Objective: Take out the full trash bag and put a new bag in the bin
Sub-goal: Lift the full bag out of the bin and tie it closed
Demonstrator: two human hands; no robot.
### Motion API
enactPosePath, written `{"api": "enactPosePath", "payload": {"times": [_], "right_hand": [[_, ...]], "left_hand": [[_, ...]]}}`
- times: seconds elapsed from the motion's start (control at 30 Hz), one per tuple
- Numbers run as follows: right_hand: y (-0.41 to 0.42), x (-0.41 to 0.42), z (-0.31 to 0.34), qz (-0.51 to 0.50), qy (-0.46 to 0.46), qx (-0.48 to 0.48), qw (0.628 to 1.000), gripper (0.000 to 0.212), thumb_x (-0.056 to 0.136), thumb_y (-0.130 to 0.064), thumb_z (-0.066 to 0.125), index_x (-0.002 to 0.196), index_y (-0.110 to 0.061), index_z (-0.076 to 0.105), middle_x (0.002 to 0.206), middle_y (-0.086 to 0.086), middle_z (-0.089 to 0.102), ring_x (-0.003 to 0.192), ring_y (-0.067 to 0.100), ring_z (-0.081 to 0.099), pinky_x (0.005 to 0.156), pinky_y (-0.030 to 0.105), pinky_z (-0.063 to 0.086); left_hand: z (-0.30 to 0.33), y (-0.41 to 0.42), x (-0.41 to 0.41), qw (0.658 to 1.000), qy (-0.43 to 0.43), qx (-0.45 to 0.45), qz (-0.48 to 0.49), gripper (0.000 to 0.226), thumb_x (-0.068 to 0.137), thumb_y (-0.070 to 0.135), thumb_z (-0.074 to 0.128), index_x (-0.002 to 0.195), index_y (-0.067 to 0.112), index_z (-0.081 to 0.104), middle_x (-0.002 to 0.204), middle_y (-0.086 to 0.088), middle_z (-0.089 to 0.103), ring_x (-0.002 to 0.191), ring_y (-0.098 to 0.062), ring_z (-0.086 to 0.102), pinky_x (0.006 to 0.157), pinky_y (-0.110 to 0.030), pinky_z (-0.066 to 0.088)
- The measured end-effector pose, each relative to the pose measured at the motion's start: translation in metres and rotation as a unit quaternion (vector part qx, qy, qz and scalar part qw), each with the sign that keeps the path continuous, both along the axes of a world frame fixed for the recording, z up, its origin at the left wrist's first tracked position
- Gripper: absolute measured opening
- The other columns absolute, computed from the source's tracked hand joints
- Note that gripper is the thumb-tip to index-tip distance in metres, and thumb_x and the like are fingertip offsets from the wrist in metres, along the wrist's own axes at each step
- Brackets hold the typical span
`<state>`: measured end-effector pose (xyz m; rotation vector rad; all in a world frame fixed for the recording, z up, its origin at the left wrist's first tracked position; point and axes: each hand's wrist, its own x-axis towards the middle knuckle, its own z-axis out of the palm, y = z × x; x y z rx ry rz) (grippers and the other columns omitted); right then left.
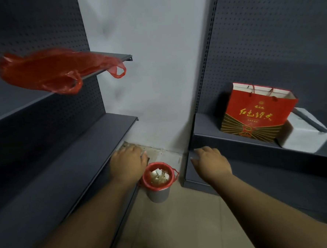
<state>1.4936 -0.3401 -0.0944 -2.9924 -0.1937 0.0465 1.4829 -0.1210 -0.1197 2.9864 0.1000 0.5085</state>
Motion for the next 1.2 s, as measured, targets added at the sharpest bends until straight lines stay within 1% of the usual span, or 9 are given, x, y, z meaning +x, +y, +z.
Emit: {"api": "enactPosePath", "payload": {"times": [0.1, 0.23, 0.4, 0.53, 0.67, 0.8, 0.93, 1.07, 1.2], "right_hand": [[-0.004, 0.069, -0.004, 0.028, -0.003, -0.004, 1.000, 0.044, 0.098, -0.040, 0.036, 0.135, -0.018, 0.045, 0.138, 0.006, 0.048, 0.127, 0.027, 0.041, 0.099, 0.040, 0.041], [0.003, 0.136, -0.016, 0.066, 0.009, -0.001, 0.998, 0.045, 0.098, -0.040, 0.035, 0.137, -0.018, 0.043, 0.140, 0.005, 0.046, 0.129, 0.026, 0.040, 0.101, 0.039, 0.040], [0.022, 0.196, -0.034, 0.109, 0.034, 0.009, 0.993, 0.046, 0.098, -0.039, 0.035, 0.139, -0.019, 0.040, 0.142, 0.005, 0.044, 0.130, 0.025, 0.038, 0.101, 0.038, 0.039], [0.033, 0.238, -0.052, 0.110, 0.047, 0.020, 0.993, 0.046, 0.099, -0.039, 0.035, 0.139, -0.018, 0.040, 0.143, 0.005, 0.044, 0.130, 0.025, 0.038, 0.101, 0.038, 0.040], [0.043, 0.279, -0.078, 0.099, 0.059, 0.035, 0.993, 0.046, 0.099, -0.039, 0.034, 0.140, -0.019, 0.038, 0.143, 0.003, 0.043, 0.132, 0.024, 0.037, 0.103, 0.037, 0.041], [0.048, 0.313, -0.112, 0.084, 0.076, 0.047, 0.992, 0.047, 0.099, -0.039, 0.033, 0.142, -0.020, 0.036, 0.147, 0.002, 0.040, 0.136, 0.021, 0.032, 0.107, 0.035, 0.036], [0.049, 0.343, -0.156, 0.072, 0.092, 0.053, 0.992, 0.047, 0.100, -0.038, 0.032, 0.143, -0.020, 0.034, 0.151, 0.003, 0.035, 0.141, 0.021, 0.026, 0.112, 0.036, 0.030], [0.047, 0.373, -0.219, 0.063, 0.124, 0.064, 0.988, 0.047, 0.099, -0.039, 0.032, 0.143, -0.020, 0.036, 0.150, 0.003, 0.037, 0.141, 0.021, 0.026, 0.113, 0.037, 0.030], [0.050, 0.397, -0.293, 0.074, 0.141, 0.084, 0.984, 0.041, 0.100, -0.036, 0.034, 0.134, -0.018, 0.048, 0.139, 0.004, 0.049, 0.132, 0.021, 0.038, 0.105, 0.034, 0.035]], "left_hand": [[-0.004, -0.006, 0.054, 0.999, 0.000, -0.025, 0.027, 0.050, 0.087, 0.035, 0.024, 0.109, 0.011, 0.062, 0.113, -0.009, 0.065, 0.101, -0.028, 0.058, 0.086, -0.036, 0.039], [-0.014, -0.003, 0.108, 0.997, 0.007, -0.048, 0.066, 0.045, 0.088, 0.034, 0.026, 0.096, 0.009, 0.063, 0.104, -0.012, 0.066, 0.092, -0.030, 0.058, 0.080, -0.036, 0.041], [-0.029, 0.007, 0.161, 0.994, 0.050, -0.044, 0.091, 0.040, 0.095, 0.033, 0.028, 0.099, 0.013, 0.062, 0.107, -0.008, 0.064, 0.096, -0.026, 0.056, 0.086, -0.038, 0.041], [-0.045, 0.019, 0.202, 0.994, 0.056, -0.043, 0.086, 0.037, 0.095, 0.030, 0.029, 0.099, 0.013, 0.062, 0.106, -0.007, 0.064, 0.095, -0.025, 0.056, 0.085, -0.036, 0.040], [-0.063, 0.032, 0.245, 0.994, 0.063, -0.028, 0.087, 0.042, 0.094, 0.034, 0.026, 0.093, 0.014, 0.063, 0.100, -0.008, 0.065, 0.089, -0.026, 0.058, 0.080, -0.036, 0.041], [-0.090, 0.038, 0.287, 0.993, 0.091, -0.022, 0.078, 0.040, 0.095, 0.035, 0.029, 0.095, 0.014, 0.062, 0.100, -0.008, 0.066, 0.091, -0.027, 0.058, 0.080, -0.037, 0.040], [-0.131, 0.039, 0.319, 0.993, 0.102, -0.023, 0.063, 0.036, 0.094, 0.035, 0.033, 0.095, 0.013, 0.062, 0.098, -0.009, 0.065, 0.090, -0.029, 0.058, 0.079, -0.037, 0.040], [-0.195, 0.041, 0.343, 0.993, 0.083, -0.048, 0.075, 0.055, 0.086, 0.043, 0.021, 0.081, 0.011, 0.066, 0.081, -0.011, 0.068, 0.074, -0.033, 0.062, 0.065, -0.037, 0.043], [-0.272, 0.043, 0.354, 0.986, 0.113, -0.041, 0.116, 0.053, 0.084, 0.041, 0.023, 0.075, 0.012, 0.066, 0.075, -0.009, 0.069, 0.067, -0.031, 0.063, 0.059, -0.036, 0.044]]}}
